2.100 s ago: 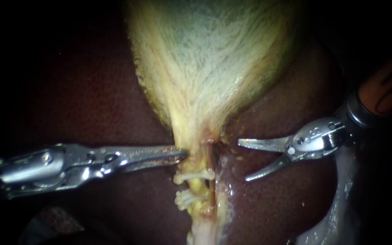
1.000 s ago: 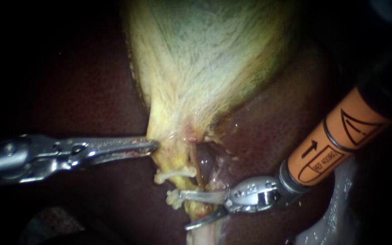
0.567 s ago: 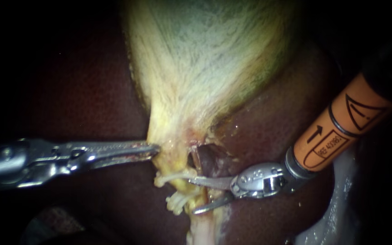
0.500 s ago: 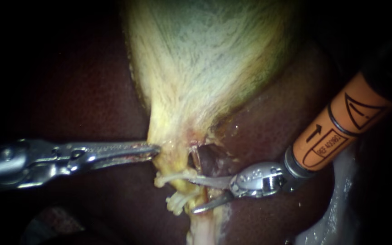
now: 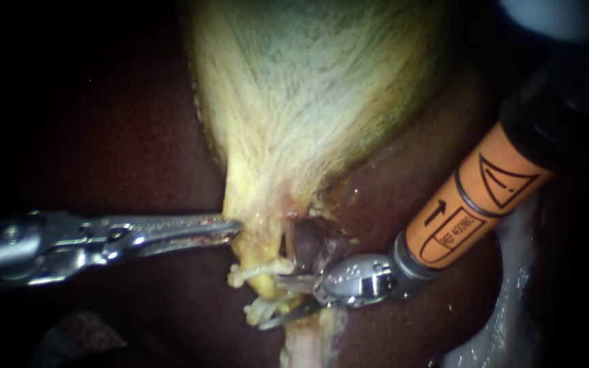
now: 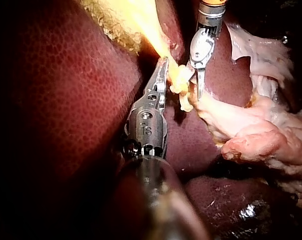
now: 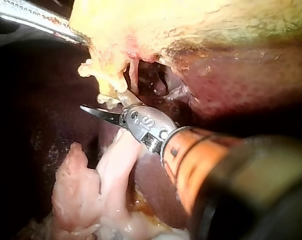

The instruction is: Go to the cutting position left tube

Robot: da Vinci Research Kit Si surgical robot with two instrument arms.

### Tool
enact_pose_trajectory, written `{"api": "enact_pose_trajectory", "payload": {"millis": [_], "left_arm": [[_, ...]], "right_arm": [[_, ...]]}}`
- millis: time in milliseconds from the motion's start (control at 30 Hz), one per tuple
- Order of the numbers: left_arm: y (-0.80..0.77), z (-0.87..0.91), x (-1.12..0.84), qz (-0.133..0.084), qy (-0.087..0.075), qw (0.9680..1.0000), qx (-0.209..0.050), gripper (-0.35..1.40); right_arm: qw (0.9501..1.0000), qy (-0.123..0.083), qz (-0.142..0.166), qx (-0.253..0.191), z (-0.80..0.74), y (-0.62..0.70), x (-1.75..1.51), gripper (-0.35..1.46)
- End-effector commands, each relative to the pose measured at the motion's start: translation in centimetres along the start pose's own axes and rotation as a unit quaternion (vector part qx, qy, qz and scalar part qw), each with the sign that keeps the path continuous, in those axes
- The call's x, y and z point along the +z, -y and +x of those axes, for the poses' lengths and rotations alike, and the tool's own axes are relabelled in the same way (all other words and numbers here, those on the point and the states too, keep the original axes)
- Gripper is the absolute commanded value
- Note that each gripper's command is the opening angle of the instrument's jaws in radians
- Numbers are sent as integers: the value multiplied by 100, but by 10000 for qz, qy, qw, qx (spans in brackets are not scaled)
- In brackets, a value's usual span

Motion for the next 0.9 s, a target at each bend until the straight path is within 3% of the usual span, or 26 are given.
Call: {"api": "enact_pose_trajectory", "payload": {"millis": [33,367,900], "left_arm": [[0,0,1,2,-3,10000,0,-35],[1,0,2,-2,-2,10000,0,-35],[1,0,3,-5,-2,10000,0,-35]], "right_arm": [[10000,-6,7,5,1,0,3,140],[10000,-65,5,27,8,-8,22,136],[10000,-62,18,16,5,-10,29,136]]}}
